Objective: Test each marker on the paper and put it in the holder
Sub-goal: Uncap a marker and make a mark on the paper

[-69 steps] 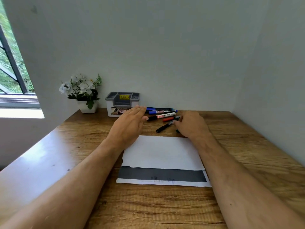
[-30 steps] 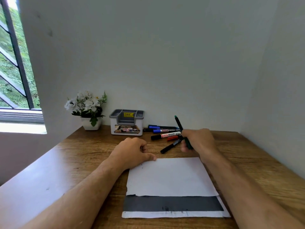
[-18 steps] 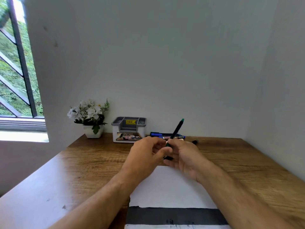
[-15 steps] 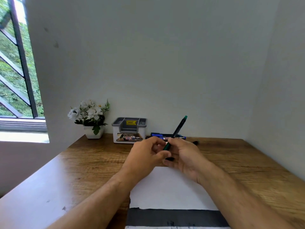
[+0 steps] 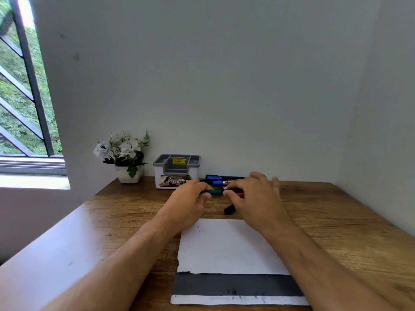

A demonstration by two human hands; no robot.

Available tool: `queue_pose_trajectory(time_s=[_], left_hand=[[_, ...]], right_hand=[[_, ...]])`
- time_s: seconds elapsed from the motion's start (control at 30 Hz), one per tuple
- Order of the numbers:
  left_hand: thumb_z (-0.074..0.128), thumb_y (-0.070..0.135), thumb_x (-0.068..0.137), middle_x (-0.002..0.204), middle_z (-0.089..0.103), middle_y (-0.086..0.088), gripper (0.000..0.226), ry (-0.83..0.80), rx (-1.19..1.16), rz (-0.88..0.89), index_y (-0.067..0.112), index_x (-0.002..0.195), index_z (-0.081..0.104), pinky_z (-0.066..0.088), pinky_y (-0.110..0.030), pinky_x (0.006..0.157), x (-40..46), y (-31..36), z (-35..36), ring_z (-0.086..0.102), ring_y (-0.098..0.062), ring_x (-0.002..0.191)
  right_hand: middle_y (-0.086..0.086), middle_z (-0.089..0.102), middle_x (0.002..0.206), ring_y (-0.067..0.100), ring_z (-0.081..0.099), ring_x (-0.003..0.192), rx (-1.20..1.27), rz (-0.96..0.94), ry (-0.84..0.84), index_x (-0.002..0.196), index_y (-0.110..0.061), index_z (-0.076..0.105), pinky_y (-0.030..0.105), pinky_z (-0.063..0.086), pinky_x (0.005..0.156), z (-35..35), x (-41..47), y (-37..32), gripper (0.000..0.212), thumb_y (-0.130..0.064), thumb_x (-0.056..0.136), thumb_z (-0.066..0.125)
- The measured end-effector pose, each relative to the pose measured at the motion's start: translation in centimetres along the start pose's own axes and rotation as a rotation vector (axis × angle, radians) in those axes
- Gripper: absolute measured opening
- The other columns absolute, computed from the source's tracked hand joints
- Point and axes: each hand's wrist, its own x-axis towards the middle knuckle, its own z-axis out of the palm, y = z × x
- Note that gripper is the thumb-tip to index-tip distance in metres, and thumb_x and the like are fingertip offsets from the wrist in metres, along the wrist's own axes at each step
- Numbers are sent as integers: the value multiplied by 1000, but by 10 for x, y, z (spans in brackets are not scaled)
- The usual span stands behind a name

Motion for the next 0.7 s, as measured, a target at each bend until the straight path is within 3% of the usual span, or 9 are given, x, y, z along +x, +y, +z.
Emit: queue_pose_trajectory(time_s=[0.07, 0.13, 0.17, 0.23, 0.3, 0.4, 0.57, 0.7], left_hand=[[51, 24, 102, 95, 57, 16, 23, -20, -64, 30, 25, 120, 65, 37, -14, 72, -2, 1, 1, 53, -2, 87], [55, 23, 100, 97, 65, 15, 23, -2, -213, 28, 28, 119, 67, 46, -15, 74, -3, 1, 1, 60, -2, 87], [57, 21, 99, 97, 69, 11, 22, 13, -323, 10, 28, 117, 68, 52, -18, 75, -3, 1, 0, 64, -4, 86], [60, 16, 97, 95, 73, 2, 20, 22, -522, -30, 26, 109, 71, 58, -27, 79, -3, 1, -3, 69, -13, 85], [61, 12, 96, 94, 75, -1, 22, -12, -596, -39, 28, 104, 73, 59, -33, 82, -3, 1, -4, 71, -21, 88], [59, 9, 96, 94, 77, -2, 25, -84, -697, -41, 26, 107, 74, 59, -28, 82, -5, 1, -5, 72, -22, 91], [56, 8, 97, 90, 76, -10, 21, -96, -775, -30, 14, 110, 72, 60, -28, 78, -4, -3, -9, 72, -21, 83], [57, 8, 98, 87, 77, 2, 24, -140, -679, -45, 22, 107, 74, 57, -20, 75, -6, -6, -5, 72, -13, 84]], right_hand=[[-11, 70, 105, 13, 59, 107, -61, -134, -40, 113, -35, 69, 53, 28, 114, -3, 1, 0, 28, -47, 98, 49], [-7, 66, 105, 15, 62, 97, -29, -212, -98, 117, -31, 66, 40, 47, 95, -4, 2, 4, 27, -39, 100, 46], [-6, 64, 107, 17, 61, 98, -28, -227, -130, 119, -29, 64, 37, 48, 87, -4, 3, 6, 28, -38, 101, 45], [-5, 64, 104, 17, 59, 95, -19, -243, -173, 110, -27, 64, 34, 45, 80, -3, 5, 13, 25, -38, 102, 43], [-10, 60, 87, 13, 54, 81, 26, -264, -181, 87, -33, 57, 30, 37, 71, -3, 7, 15, 19, -37, 100, 43], [-14, 54, 73, 9, 48, 68, 53, -289, -157, 77, -33, 49, 28, 32, 65, -4, 5, 14, 19, -37, 95, 44], [-6, 67, 89, 11, 54, 75, 91, -322, -183, 96, -26, 66, 28, 38, 67, -6, 3, 12, 25, -36, 101, 44], [-4, 72, 100, 12, 59, 84, 107, -321, -248, 115, -25, 71, 31, 48, 74, -8, 2, 11, 30, -36, 102, 46]])
